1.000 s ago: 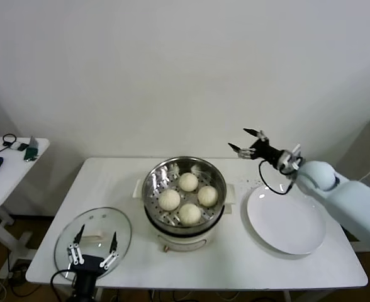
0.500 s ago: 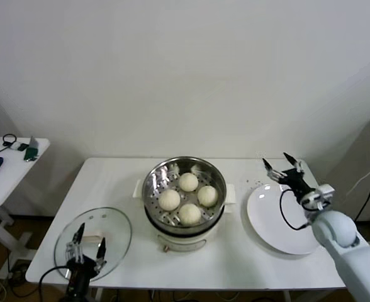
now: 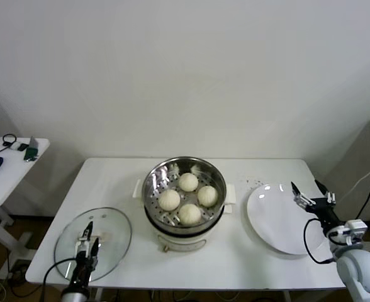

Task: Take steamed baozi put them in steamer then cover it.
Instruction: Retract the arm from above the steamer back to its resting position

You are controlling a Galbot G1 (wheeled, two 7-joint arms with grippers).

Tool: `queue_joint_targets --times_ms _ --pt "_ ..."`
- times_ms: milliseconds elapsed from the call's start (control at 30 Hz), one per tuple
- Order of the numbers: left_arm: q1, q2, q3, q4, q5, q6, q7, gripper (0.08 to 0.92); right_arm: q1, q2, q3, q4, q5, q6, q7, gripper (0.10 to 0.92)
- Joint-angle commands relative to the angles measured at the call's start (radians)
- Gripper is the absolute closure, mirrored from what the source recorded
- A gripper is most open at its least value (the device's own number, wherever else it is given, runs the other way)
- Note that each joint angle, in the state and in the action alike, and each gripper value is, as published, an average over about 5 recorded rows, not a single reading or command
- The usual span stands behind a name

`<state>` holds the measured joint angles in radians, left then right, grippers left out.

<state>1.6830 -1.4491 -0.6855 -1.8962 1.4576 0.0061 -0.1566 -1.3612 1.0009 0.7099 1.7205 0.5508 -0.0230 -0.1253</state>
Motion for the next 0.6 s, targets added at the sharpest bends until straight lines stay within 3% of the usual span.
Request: queue_joint_targets --times_ms 33,600 --pt "-0.103 -0.009 -0.028 0.195 0.152 -0.018 0.001 0.177 -0.116 0.063 0.113 0.038 -0.073 -0.005 -0.028 0.203" --pt "-0.195 0.018 -0.053 0.265 0.098 -0.012 -0.052 0.177 -0.119 0.098 0.105 0.028 -0.125 0.029 -0.07 0.203"
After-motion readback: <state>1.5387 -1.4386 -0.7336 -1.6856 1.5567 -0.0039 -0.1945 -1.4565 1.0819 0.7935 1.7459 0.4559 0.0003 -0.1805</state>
